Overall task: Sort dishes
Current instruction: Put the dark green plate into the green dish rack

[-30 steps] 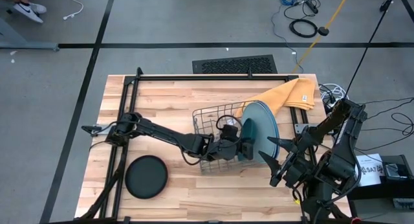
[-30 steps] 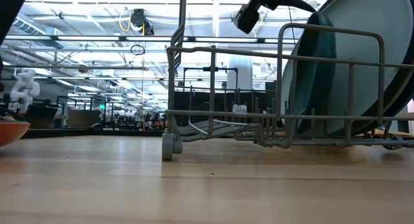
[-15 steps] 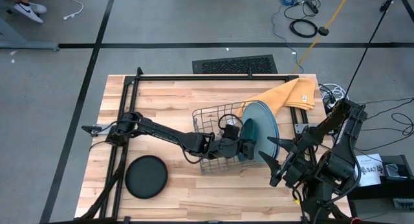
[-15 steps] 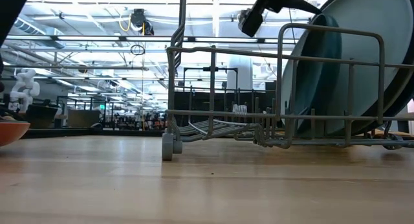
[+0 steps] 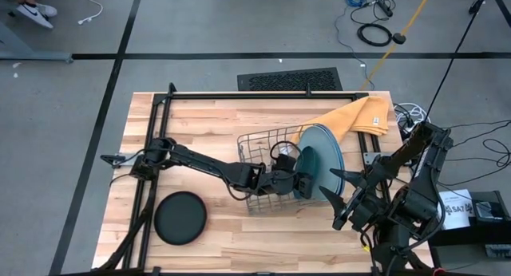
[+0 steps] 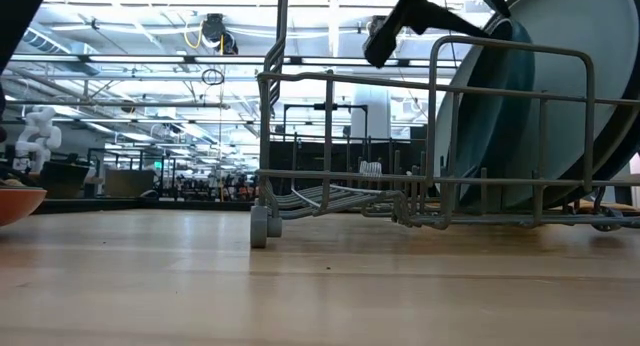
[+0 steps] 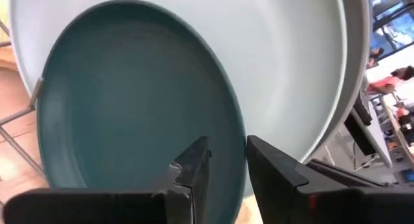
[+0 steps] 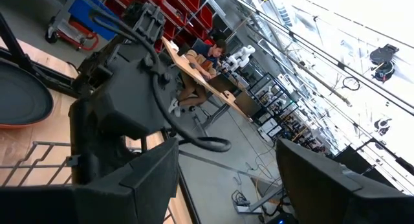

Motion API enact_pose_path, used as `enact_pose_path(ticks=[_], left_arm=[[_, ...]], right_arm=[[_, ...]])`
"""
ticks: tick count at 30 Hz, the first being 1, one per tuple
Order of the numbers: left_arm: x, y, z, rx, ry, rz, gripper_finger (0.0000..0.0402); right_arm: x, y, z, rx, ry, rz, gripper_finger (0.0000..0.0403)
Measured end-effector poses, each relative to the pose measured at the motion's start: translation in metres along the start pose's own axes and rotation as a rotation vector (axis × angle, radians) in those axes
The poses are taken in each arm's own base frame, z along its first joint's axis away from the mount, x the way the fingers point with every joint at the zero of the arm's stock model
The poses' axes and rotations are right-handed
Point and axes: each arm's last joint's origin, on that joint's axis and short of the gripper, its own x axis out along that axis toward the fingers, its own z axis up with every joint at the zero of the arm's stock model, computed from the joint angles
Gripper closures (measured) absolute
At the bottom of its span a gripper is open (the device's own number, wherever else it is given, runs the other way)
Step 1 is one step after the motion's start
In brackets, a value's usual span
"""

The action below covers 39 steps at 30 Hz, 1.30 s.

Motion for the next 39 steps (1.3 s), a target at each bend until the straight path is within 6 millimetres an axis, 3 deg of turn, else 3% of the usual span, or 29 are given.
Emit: enact_pose_path(ticks=[22,25,29,39], left_arm=[[0.012,0.005,-0.005,0.042,0.038,-0.031,0.0299],[0.012,0.005,-0.005,0.042,0.037,-0.031,0.0321],[0.011,0.003,-0.003,0.044,0.027,-0.039,0.0387],[0.009,0.000,-0.002,-0.027,0.006,-0.059,0.0399]], right_arm=[[0.000,0.000,0.000,0.004,0.000,-0.001,0.0150],[0.000,0.000,0.000,0.004,0.000,-0.001,0.0150],[0.000,0.000,0.000,0.004,0.000,-0.001,0.0150],[0.000,0.000,0.000,0.003,0.000,-0.001,0.0150]])
